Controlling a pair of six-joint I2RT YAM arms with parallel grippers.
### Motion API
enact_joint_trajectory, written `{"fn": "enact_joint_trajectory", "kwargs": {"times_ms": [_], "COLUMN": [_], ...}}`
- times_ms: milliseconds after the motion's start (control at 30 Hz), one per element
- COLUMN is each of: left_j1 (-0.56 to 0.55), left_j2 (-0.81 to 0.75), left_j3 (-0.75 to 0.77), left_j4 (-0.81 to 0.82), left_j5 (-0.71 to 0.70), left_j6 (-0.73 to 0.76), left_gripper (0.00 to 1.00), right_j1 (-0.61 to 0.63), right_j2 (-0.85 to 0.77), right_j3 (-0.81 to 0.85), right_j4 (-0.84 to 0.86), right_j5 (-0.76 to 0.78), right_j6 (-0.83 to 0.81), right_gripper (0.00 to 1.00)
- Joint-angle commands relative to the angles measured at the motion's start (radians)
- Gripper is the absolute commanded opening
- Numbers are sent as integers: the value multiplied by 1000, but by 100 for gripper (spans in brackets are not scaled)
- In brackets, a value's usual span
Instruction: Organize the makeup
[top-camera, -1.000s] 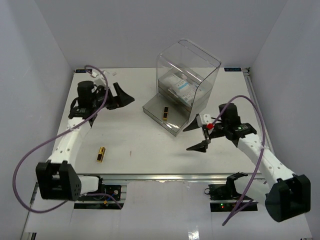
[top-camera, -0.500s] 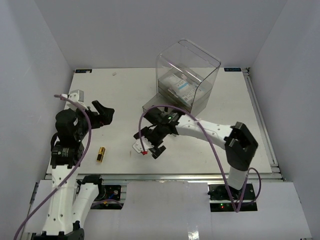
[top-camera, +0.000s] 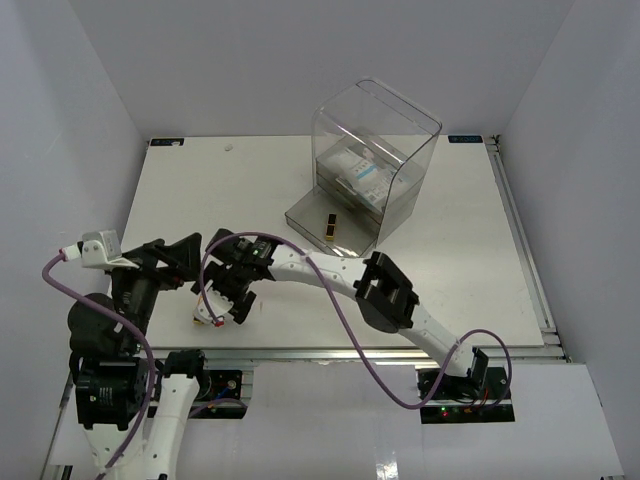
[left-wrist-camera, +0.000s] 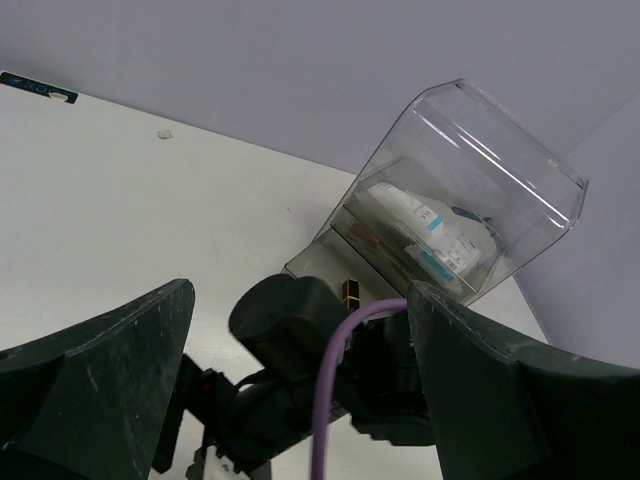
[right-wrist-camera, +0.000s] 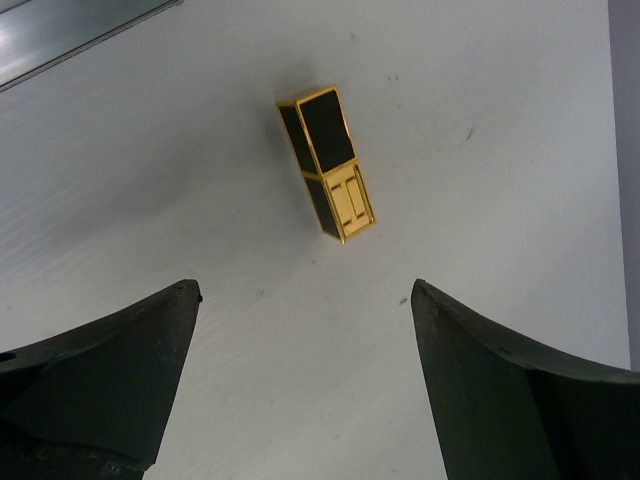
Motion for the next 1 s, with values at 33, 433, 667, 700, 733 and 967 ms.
{"fn": "enact_joint_trajectory", "kwargs": {"times_ms": [33,433,667,700,733,967], "left_j1": [4,4,4,4,4,4], "left_j2": [-50,-86,-101,-103,-103,-103], "left_j3": [14,9,1,-2,-4,-11], "left_j4": [-44,-74,-80,-80,-80,-79], "left_j5": [0,-15,-17,-18,-18,-13], "left_j6": [3,26,21,20,20,15], "left_gripper": [98,98,98,98,98,98], "right_j1": [50,60,74,74,74,76], "right_j2": [69,177,202,209,218,243], "right_j3": [29,59,42,51,61,56], "right_j4": [145,346,260,243,228,148], "right_j5": [12,29,66,73,81,130], "right_j6": [-30,8,-127,-142,-150,-196], "right_gripper": [95,93,73,69,65,46]}}
